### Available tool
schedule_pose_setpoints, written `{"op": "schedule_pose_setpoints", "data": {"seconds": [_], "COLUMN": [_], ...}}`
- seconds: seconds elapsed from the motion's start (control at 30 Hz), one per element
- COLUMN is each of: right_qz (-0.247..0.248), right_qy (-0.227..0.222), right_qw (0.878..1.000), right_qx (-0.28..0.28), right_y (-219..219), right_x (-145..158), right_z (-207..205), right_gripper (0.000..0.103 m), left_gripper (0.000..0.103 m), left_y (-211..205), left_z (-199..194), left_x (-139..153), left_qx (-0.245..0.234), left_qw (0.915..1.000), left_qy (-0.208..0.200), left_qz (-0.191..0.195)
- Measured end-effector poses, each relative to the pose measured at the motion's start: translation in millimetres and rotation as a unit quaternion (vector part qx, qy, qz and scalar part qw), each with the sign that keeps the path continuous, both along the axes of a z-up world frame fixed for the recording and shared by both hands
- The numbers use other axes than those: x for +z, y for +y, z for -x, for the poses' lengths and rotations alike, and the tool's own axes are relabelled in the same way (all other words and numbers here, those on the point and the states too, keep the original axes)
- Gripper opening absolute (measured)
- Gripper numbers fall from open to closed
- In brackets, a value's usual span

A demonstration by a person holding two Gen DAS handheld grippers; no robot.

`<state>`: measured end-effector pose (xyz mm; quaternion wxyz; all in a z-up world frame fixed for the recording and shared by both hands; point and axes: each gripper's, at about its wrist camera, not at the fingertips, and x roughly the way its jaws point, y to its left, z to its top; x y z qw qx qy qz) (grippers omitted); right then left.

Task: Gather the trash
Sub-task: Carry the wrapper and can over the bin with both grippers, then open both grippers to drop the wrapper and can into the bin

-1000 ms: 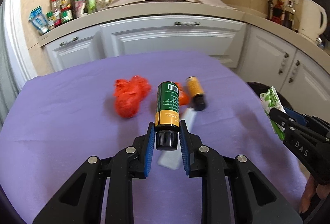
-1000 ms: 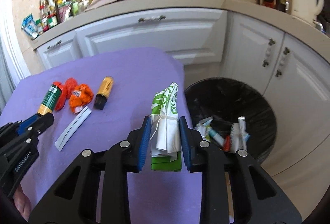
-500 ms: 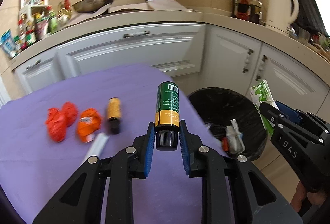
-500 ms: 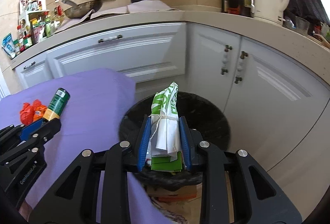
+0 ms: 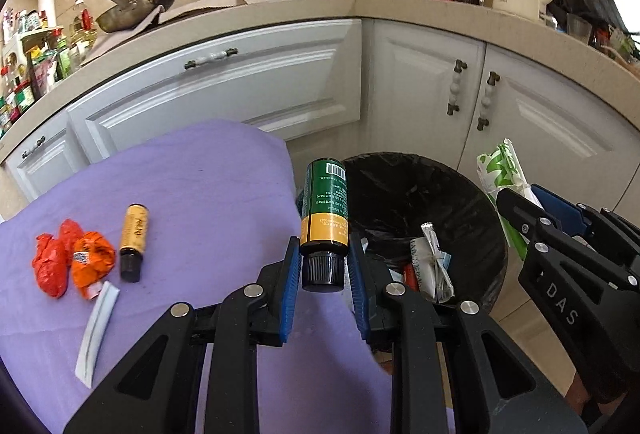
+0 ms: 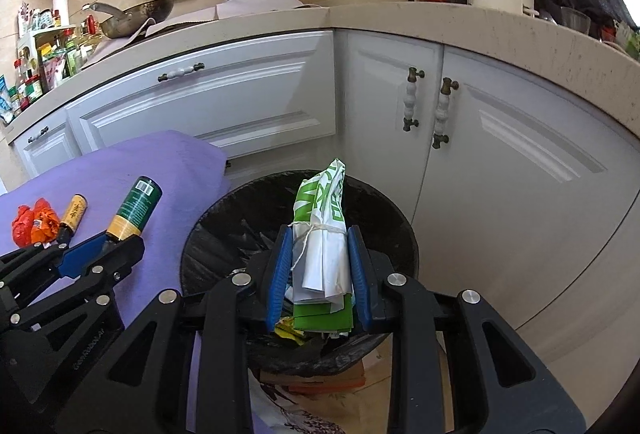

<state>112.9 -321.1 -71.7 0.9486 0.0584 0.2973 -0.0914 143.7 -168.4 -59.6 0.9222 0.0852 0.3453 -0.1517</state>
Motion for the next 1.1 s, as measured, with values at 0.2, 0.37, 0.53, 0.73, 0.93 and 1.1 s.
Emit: {"op": "schedule_pose_setpoints", "data": {"seconds": [0.2, 0.37, 0.53, 0.73, 0.93, 1.1], "right_qz": [-0.003, -0.003, -0.003, -0.005, -0.02, -0.019], "right_qy": [0.001, 0.001, 0.003, 0.005, 0.01, 0.007], "right_qw": [1.0, 1.0, 1.0, 1.0, 0.999, 0.999], "right_qx": [-0.006, -0.01, -0.012, -0.016, -0.026, -0.029], "right_y": [-10.1, -16.3, -20.5, -24.8, -31.7, -31.9], "right_x": [-4.6, -6.4, -7.4, -10.0, -15.9, -13.0], "right_z": [-5.0, -10.1, -16.9, -24.4, -27.6, -25.5], "right_gripper": [0.028, 0.028, 0.028, 0.029, 0.042, 0.042], "left_gripper": [0.024, 0.024, 0.024, 0.025, 0.038, 0.051], "left_y": [-12.1, -17.8, -22.3, -26.7, -30.9, -31.1], "left_z": [-10.8, -14.9, -21.4, -29.3, -37.5, -39.4], "left_x": [-3.4, -3.7, -3.7, -3.7, -5.8, -6.3], "left_qx": [0.0, 0.002, 0.007, 0.013, 0.014, 0.013], "left_qw": [0.9999, 0.9999, 0.9998, 0.9997, 0.9994, 0.9992], "left_qy": [0.011, 0.012, 0.019, 0.022, 0.032, 0.037], "left_qz": [-0.006, -0.005, -0.004, -0.003, -0.007, -0.005]}}
